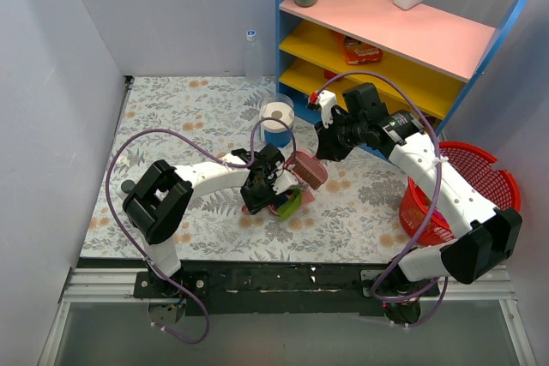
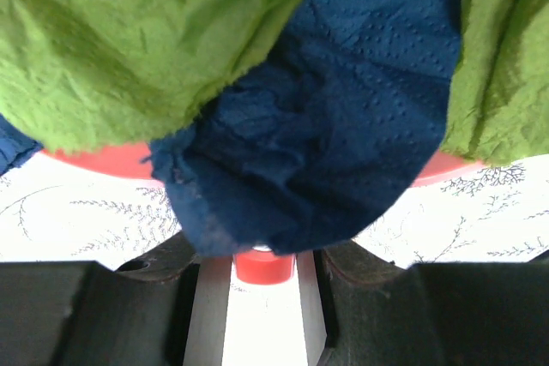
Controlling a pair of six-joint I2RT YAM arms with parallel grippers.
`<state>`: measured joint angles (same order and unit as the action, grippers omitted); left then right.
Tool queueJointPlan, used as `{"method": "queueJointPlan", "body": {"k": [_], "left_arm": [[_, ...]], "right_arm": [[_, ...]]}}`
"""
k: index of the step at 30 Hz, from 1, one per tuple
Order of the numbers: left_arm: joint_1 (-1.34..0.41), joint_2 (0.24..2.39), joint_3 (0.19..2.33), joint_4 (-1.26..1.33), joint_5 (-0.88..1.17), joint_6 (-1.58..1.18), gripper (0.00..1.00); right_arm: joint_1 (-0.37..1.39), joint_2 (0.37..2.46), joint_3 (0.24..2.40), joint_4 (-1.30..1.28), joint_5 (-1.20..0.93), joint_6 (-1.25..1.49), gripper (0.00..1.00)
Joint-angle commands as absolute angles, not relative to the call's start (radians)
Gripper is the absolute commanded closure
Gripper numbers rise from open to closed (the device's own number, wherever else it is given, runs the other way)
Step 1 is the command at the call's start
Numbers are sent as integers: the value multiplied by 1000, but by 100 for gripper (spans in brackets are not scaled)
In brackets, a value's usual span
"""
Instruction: Sweep away the paper scraps from the table
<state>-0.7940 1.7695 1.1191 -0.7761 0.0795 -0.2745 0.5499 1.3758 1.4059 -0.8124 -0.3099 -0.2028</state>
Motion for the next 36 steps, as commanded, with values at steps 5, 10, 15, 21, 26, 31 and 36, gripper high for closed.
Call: {"method": "queueJointPlan", "body": {"k": [5, 10, 15, 21, 26, 31, 36], "left_arm": [[-793, 1703, 1114, -681, 109, -242, 100], [-793, 1681, 1104, -663, 94, -242, 100], [-792, 1661, 1095, -638, 106, -241, 100], [-792, 1644, 1100, -624, 84, -215, 100], [-793, 1640, 1129, -661, 100, -204, 100], [-796, 1651, 1209, -707, 101, -195, 100], [-811, 1681, 1344, -762, 130, -187, 100]], "right_arm": [[543, 1353, 1390, -798, -226, -232, 99], [485, 1387, 1477, -782, -219, -216, 99], [482, 1431, 1563, -799, -272, -206, 99], [476, 1419, 1540, -769, -176, -232, 99], [476, 1402, 1572, -767, -164, -259, 99], [476, 1414, 1715, -762, -107, -316, 99], [474, 1437, 1822, -732, -137, -338, 99]]}}
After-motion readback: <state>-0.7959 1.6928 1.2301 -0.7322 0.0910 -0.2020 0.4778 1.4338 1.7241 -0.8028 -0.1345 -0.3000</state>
